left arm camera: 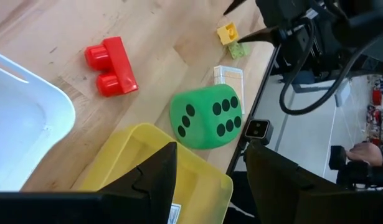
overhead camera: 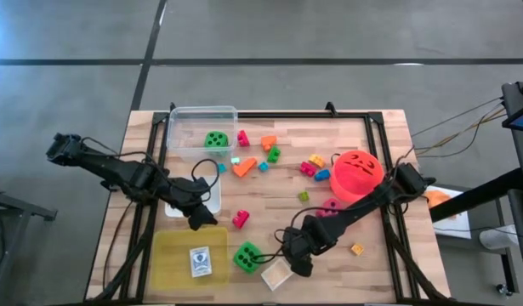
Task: Pick & Place Toys
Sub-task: Put the yellow game piece into the white bin
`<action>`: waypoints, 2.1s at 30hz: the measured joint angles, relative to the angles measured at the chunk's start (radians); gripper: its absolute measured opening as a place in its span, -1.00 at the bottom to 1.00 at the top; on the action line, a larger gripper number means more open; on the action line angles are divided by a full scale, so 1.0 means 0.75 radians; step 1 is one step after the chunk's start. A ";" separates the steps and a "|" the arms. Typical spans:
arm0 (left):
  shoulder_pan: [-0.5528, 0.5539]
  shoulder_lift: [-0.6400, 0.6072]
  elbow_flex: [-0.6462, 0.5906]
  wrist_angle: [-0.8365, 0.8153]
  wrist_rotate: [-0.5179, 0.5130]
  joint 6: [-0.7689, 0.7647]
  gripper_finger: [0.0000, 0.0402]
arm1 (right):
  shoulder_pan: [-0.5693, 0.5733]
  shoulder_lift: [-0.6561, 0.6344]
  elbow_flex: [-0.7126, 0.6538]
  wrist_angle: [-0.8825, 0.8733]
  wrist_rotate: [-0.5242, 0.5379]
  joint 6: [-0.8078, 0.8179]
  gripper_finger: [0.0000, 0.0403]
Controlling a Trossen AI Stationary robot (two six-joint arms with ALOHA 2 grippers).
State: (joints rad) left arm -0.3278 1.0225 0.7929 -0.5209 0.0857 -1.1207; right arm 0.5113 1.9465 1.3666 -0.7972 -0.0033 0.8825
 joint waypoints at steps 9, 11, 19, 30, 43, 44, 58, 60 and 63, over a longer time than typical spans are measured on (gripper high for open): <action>0.003 0.000 0.000 0.000 0.000 -0.003 -0.10 | 0.009 0.000 -0.041 0.037 0.042 -0.003 0.26; 0.003 0.000 0.000 0.000 0.000 -0.002 -0.10 | 0.008 0.000 -0.049 0.065 0.044 0.002 0.26; 0.003 0.000 0.000 0.000 0.000 0.004 -0.10 | 0.020 0.000 -0.052 0.099 0.044 0.043 0.26; 0.003 0.000 0.000 0.000 0.001 0.028 -0.10 | 0.029 0.000 -0.081 0.098 0.047 0.172 0.26; 0.003 -0.001 0.000 0.000 0.005 0.028 -0.10 | 0.028 0.018 -0.086 0.099 0.077 0.222 0.26; 0.003 -0.001 0.000 0.000 0.005 0.028 -0.10 | 0.028 0.026 -0.087 0.097 0.074 0.221 0.26; 0.003 -0.001 0.000 0.000 0.015 0.028 -0.10 | 0.028 0.078 -0.045 0.042 0.087 0.218 -0.25; 0.003 -0.001 0.000 0.000 0.015 0.028 -0.10 | 0.028 0.073 -0.041 0.060 0.086 0.214 -0.38; 0.003 -0.001 0.000 0.003 0.009 0.025 -0.10 | 0.028 0.041 -0.030 0.073 0.104 0.187 -0.38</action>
State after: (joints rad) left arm -0.3256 1.0222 0.7929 -0.5190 0.0927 -1.1017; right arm 0.5323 1.9773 1.3438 -0.7422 0.0750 1.0228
